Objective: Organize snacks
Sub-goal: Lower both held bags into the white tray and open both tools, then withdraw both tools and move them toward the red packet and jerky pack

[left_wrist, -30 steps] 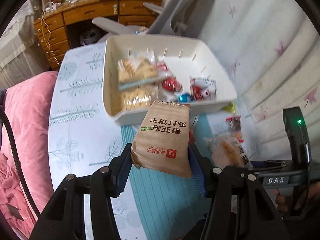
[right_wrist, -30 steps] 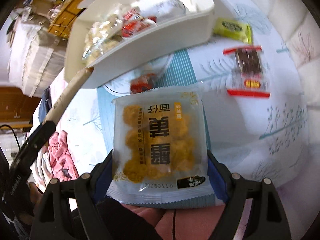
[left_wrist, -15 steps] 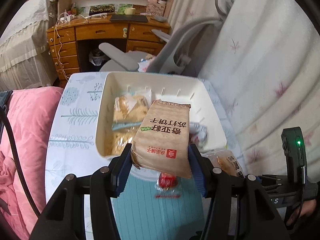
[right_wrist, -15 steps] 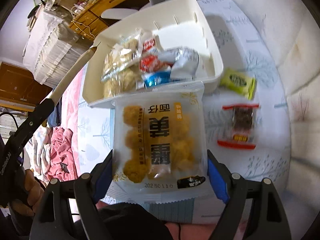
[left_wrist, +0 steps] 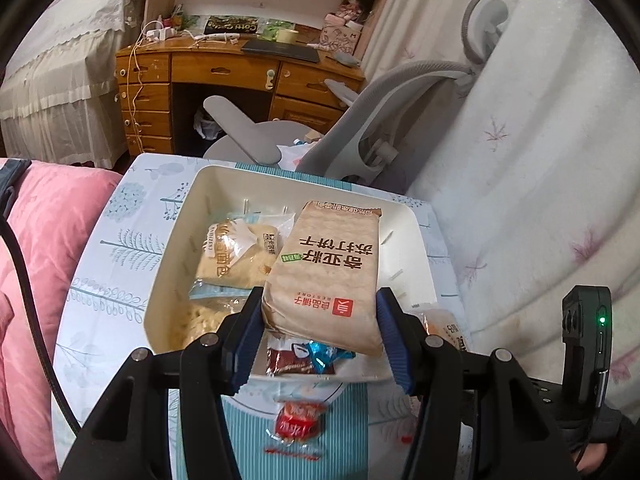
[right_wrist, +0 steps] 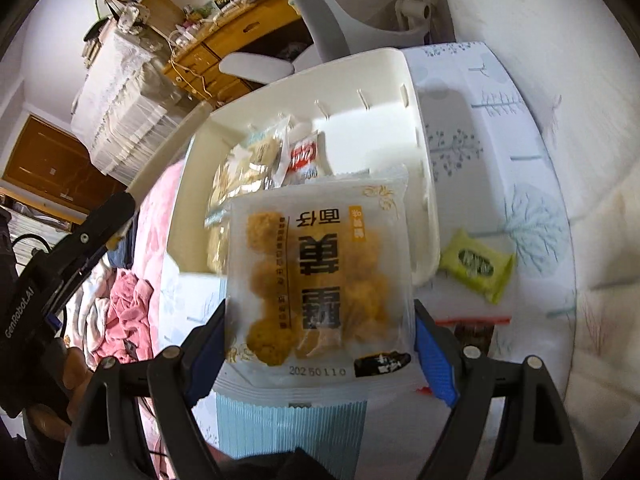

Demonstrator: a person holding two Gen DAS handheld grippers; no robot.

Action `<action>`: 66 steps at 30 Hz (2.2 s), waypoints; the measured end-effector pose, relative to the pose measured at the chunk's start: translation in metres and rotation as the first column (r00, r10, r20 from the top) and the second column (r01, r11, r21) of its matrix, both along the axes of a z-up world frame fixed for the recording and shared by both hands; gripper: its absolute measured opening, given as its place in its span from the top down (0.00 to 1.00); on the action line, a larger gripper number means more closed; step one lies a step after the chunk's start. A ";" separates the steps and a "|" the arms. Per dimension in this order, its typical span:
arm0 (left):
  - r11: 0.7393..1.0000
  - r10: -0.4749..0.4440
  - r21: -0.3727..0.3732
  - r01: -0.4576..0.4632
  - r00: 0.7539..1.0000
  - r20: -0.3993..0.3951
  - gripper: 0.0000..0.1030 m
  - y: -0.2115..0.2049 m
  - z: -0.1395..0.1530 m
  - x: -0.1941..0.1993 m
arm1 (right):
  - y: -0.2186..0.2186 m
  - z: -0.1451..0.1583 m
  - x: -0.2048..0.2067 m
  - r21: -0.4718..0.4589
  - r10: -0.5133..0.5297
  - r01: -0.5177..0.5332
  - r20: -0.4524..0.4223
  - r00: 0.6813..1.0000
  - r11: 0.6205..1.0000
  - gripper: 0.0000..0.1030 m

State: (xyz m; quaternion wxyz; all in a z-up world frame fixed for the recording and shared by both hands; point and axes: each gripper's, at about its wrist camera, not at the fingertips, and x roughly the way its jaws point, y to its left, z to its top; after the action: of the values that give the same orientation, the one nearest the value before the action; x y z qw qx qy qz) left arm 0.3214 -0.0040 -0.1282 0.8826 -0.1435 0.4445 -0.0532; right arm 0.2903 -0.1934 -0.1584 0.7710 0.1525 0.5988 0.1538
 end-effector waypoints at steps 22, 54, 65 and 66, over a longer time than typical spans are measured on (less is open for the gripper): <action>0.995 0.091 0.052 -0.087 0.991 -0.102 0.48 -0.014 -0.042 0.051 | 0.008 -0.033 0.071 0.048 0.083 -0.092 0.162 0.983 0.995 0.15; 0.999 -0.040 0.020 0.041 0.996 -0.085 0.24 -0.010 0.001 -0.027 | -0.022 0.014 -0.010 -0.005 -0.139 0.144 0.216 0.966 0.990 0.12; 0.989 -0.149 -0.001 0.150 0.981 -0.121 0.24 0.005 0.001 -0.074 | -0.011 0.015 -0.072 -0.058 -0.239 0.256 0.204 0.949 0.965 0.12; 0.988 -0.154 0.002 0.156 0.980 -0.126 0.24 0.006 0.000 -0.077 | -0.010 0.014 -0.078 -0.063 -0.246 0.264 0.204 0.948 0.963 0.12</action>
State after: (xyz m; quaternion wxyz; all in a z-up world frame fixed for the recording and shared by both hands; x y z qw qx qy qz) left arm 0.2448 0.0021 -0.1286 0.8469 -0.1065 0.5092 -0.1102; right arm 0.2127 -0.2030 -0.1442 0.8451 0.1783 0.5024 0.0401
